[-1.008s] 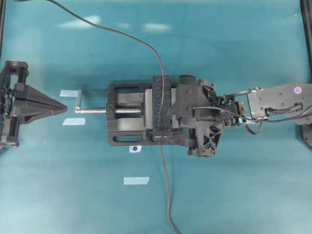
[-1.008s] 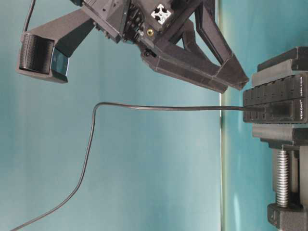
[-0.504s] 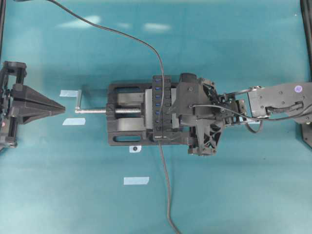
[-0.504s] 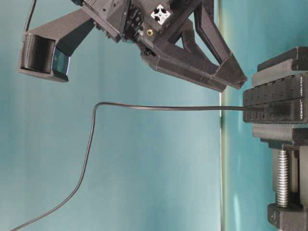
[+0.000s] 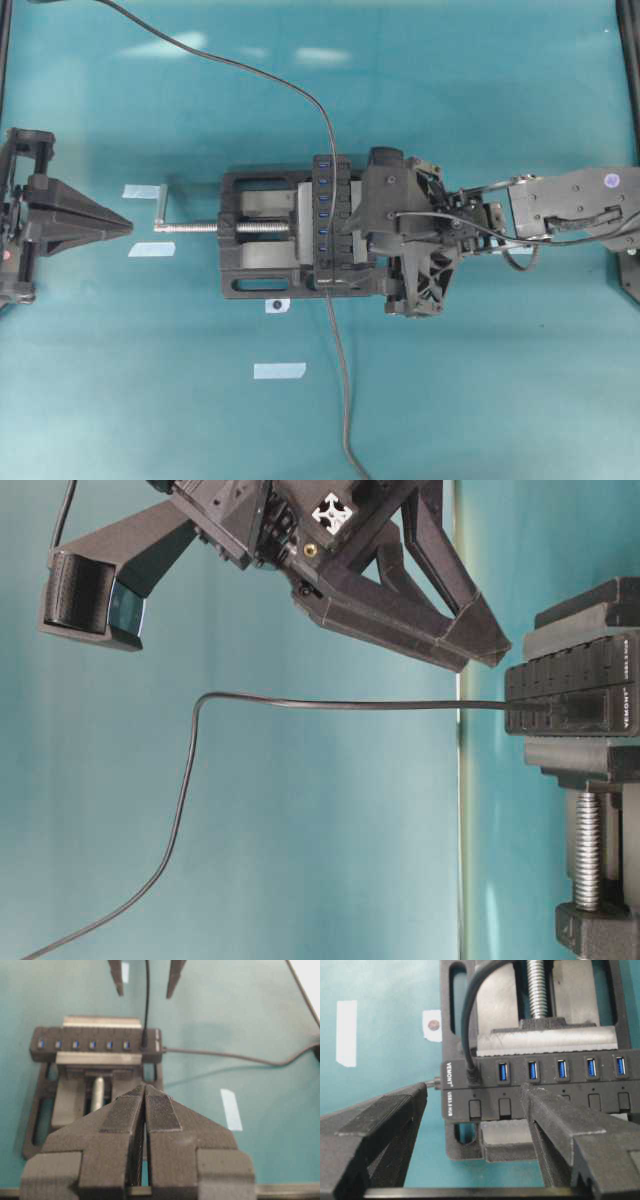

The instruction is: Insert the USB into the front port of the fixed hub.

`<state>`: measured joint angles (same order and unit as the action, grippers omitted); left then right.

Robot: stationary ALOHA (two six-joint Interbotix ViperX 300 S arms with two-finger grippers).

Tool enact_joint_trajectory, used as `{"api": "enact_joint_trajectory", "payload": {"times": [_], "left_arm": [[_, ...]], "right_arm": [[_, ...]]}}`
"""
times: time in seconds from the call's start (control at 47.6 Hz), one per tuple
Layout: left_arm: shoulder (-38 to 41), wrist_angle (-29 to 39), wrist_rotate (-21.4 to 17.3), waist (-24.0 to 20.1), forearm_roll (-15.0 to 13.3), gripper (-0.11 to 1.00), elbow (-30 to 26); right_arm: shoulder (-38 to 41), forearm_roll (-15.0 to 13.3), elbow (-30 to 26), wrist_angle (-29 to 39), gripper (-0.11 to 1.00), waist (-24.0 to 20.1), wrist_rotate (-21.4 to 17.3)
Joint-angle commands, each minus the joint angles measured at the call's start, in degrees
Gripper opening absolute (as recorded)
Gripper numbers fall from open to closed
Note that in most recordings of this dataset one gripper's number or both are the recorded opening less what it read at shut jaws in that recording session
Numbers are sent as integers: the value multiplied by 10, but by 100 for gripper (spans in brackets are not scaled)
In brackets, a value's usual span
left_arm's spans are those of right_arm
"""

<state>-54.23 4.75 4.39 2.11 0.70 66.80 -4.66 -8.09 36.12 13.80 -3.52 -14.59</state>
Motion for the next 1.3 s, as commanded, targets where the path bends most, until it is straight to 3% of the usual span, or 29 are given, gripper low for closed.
{"api": "enact_joint_trajectory", "payload": {"times": [0.0,1.281], "left_arm": [[2,-2,1,1,1,0,-16],[1,20,2,1,2,0,-18]], "right_arm": [[-17,0,-4,-4,82,2,-4],[-17,0,-4,-4,81,2,-5]]}}
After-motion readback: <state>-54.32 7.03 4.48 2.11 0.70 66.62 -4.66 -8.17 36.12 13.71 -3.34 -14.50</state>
